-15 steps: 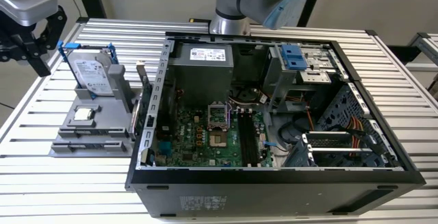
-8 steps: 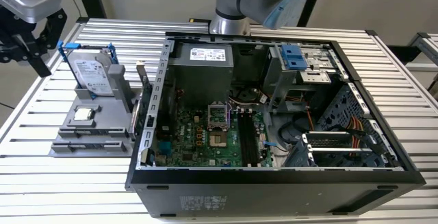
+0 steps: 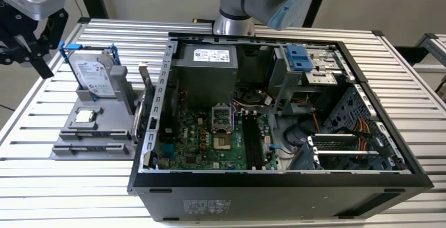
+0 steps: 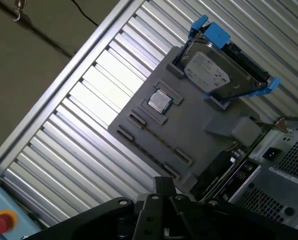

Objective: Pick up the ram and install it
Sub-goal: 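Pick up the ram and move it above insertion slot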

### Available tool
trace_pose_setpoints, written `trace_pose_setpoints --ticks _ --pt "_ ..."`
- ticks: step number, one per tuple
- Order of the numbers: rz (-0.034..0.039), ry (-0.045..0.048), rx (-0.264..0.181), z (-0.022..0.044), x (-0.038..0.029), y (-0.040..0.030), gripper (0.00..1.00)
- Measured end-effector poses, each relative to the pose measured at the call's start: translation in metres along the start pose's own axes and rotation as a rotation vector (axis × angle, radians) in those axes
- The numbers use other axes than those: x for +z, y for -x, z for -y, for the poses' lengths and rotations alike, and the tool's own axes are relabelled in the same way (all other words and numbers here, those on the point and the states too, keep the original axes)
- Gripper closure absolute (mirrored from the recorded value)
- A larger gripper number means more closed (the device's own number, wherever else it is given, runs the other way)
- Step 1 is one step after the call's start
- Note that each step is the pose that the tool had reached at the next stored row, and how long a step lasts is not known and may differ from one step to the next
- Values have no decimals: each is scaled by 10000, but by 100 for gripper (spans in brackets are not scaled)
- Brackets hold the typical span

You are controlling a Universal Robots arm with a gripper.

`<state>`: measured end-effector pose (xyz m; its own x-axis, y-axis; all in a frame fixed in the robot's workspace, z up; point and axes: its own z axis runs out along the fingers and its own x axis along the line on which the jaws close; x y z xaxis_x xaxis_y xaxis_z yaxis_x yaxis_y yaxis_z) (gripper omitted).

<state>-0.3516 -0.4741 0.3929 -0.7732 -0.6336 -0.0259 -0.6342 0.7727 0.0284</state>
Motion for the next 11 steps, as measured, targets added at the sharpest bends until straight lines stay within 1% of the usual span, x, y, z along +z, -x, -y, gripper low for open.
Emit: trace_pose_setpoints --ticks 6,11 --pt "-15 13 -515 -1 0 -1 100" --pt "-34 31 -1179 -1 0 -1 100"
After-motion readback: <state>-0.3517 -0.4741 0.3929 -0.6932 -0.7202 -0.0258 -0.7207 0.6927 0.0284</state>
